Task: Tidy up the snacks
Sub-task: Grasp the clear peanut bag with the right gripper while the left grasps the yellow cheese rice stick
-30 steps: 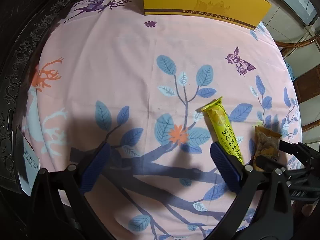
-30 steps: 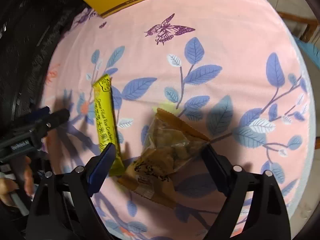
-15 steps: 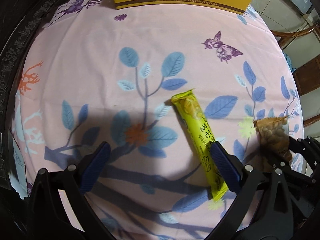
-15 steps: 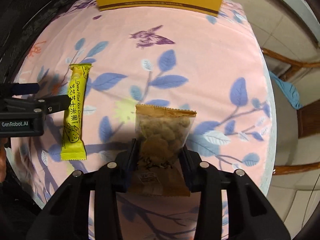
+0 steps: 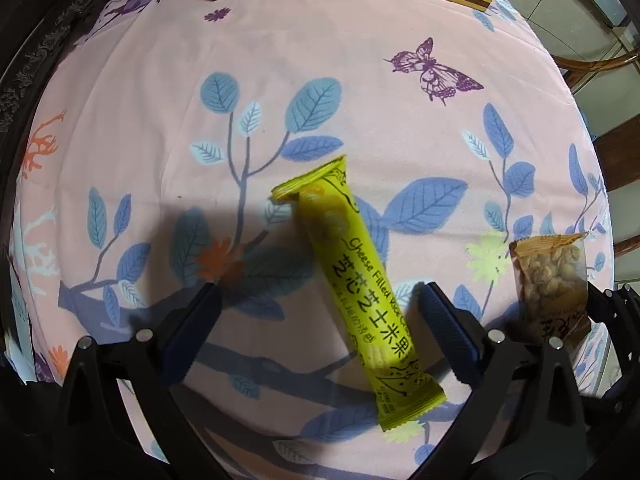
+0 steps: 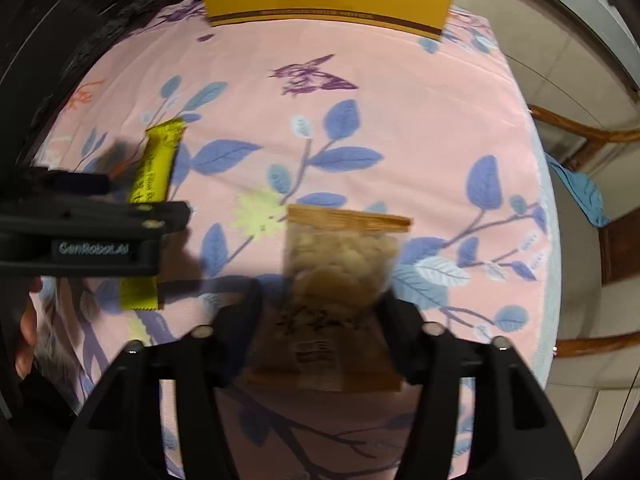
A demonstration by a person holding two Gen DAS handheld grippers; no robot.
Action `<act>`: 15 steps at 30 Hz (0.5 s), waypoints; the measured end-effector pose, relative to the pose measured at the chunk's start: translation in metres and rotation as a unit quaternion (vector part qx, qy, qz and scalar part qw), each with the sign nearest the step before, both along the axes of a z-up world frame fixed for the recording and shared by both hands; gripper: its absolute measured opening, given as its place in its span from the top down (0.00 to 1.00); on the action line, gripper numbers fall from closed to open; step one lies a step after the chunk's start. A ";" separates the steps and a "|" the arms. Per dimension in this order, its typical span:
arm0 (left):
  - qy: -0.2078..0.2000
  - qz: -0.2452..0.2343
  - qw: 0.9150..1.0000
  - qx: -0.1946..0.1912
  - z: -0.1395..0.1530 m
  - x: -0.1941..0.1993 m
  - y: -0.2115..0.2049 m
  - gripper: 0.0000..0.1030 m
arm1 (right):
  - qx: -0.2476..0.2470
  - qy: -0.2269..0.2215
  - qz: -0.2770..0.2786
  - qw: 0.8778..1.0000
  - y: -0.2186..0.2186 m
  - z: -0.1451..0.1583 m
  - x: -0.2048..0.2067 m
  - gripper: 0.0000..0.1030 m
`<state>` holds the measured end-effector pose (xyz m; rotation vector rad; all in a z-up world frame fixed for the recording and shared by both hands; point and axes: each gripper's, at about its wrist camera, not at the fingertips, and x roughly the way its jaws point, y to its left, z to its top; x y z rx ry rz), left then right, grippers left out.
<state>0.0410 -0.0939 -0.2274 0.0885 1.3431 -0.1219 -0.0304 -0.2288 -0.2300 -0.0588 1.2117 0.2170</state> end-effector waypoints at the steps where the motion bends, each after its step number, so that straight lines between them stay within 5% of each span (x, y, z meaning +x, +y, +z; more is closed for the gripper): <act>1: -0.004 -0.001 1.000 -0.001 0.000 -0.001 0.000 0.03 | -0.005 0.002 0.022 1.000 0.008 -0.003 -0.001 0.09; 2: -0.007 -0.004 1.000 0.000 0.000 -0.002 0.000 0.04 | -0.008 0.011 0.036 0.999 0.014 -0.005 -0.001 0.01; 6: -0.025 -0.027 0.999 -0.001 0.005 -0.011 -0.005 0.16 | -0.019 0.020 0.034 0.999 0.020 -0.008 -0.001 0.01; 8: -0.040 -0.056 0.998 -0.004 0.012 -0.018 -0.014 0.48 | -0.016 0.016 0.022 0.999 0.019 -0.007 -0.001 0.01; 10: -0.049 -0.082 0.995 0.002 0.015 -0.023 -0.025 0.78 | -0.017 0.006 0.006 1.000 0.017 -0.004 -0.004 0.13; 11: -0.053 -0.095 0.994 0.007 0.016 -0.027 -0.029 0.79 | -0.016 0.000 0.004 1.000 0.016 -0.002 -0.004 0.20; 13: -0.057 -0.100 0.993 0.005 0.015 -0.029 -0.030 0.79 | -0.014 -0.016 0.012 1.000 0.016 0.004 -0.008 0.54; 15: -0.051 -0.095 0.994 -0.008 0.017 -0.028 -0.025 0.80 | -0.020 -0.021 0.025 0.999 0.021 0.007 -0.010 0.58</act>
